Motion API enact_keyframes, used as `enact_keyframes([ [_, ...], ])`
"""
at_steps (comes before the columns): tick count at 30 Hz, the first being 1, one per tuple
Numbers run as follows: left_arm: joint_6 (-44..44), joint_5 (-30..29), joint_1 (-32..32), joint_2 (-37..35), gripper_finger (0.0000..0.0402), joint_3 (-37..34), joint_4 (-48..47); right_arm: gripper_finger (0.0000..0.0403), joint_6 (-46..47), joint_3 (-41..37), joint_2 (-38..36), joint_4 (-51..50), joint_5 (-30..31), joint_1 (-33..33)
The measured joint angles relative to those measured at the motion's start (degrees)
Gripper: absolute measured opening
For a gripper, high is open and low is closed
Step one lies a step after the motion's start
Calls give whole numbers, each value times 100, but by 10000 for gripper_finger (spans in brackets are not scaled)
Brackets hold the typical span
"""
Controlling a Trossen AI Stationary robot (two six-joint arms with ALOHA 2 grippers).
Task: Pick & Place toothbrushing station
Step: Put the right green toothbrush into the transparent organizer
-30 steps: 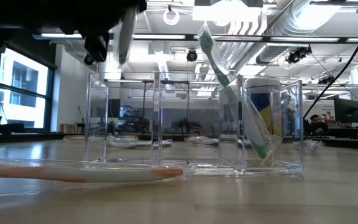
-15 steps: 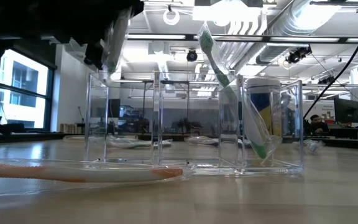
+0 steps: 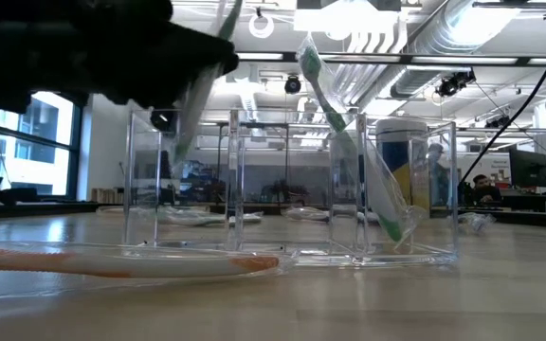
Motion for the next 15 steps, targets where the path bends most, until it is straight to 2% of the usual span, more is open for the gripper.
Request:
enact_keyframes([
  [7,58,115,73,44,37,27,-8,160,-2,-2,0,2,-41,0],
  [15,72,104,73,44,36,27,-4,160,-4,-2,0,2,-44,0],
])
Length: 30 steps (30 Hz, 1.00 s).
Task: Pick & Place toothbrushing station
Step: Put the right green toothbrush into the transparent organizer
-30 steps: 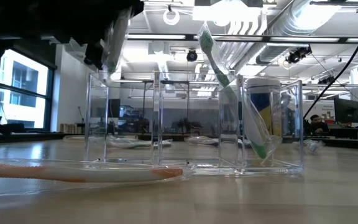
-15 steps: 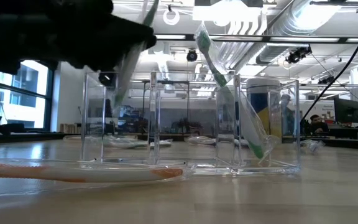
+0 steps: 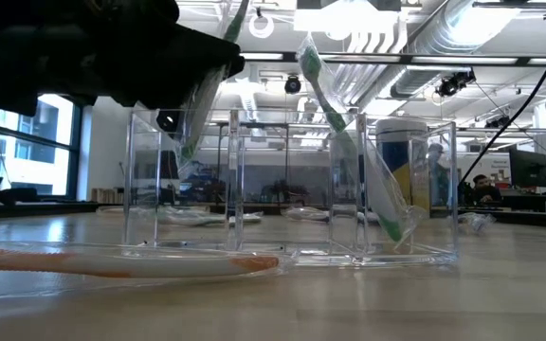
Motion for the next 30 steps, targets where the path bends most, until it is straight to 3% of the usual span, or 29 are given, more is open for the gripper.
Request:
enact_keyframes([
  [30,17,11,0,0,42,-2,-2,160,-2,0,0,0,-2,0],
])
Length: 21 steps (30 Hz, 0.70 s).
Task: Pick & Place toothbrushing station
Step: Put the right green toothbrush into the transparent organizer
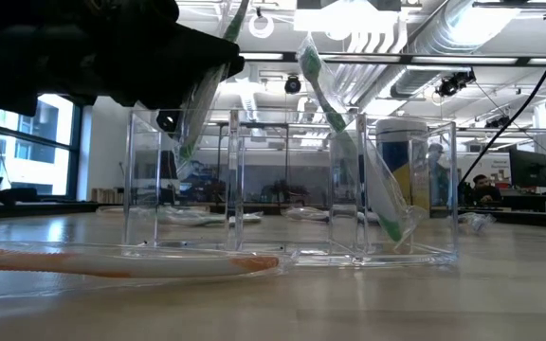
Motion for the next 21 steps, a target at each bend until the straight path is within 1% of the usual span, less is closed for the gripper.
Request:
enact_keyframes([
  [16,-15,2,-3,0,44,0,0,160,0,0,0,0,-2,0],
  [18,-18,2,-2,0,51,0,0,160,-2,0,0,0,-11,0],
  [21,-39,2,-2,0,76,0,0,160,-2,0,0,0,-17,0],
])
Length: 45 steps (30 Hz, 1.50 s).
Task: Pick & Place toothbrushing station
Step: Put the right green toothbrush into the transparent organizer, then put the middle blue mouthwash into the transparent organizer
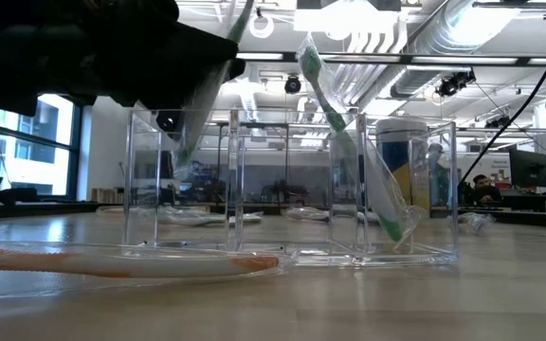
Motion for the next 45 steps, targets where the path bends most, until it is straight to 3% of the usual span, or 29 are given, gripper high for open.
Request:
enact_keyframes([
  [7,-24,-11,0,0,132,0,0,160,0,0,0,0,-2,0],
  [18,29,-20,0,-8,136,-2,-1,160,-59,0,0,1,-131,-1],
  [25,825,-220,0,-483,136,-131,4,160,-1328,0,0,169,-884,0],
  [31,1561,-494,2,-1133,136,-225,-2,160,-2079,0,-22,955,-1189,0],
  [37,1827,-624,2,-1611,136,-219,-369,160,-2185,0,-263,1349,-2880,0],
  [45,1682,-1111,2,-1851,136,-221,-869,160,-1471,2,-763,1397,-4885,157],
])
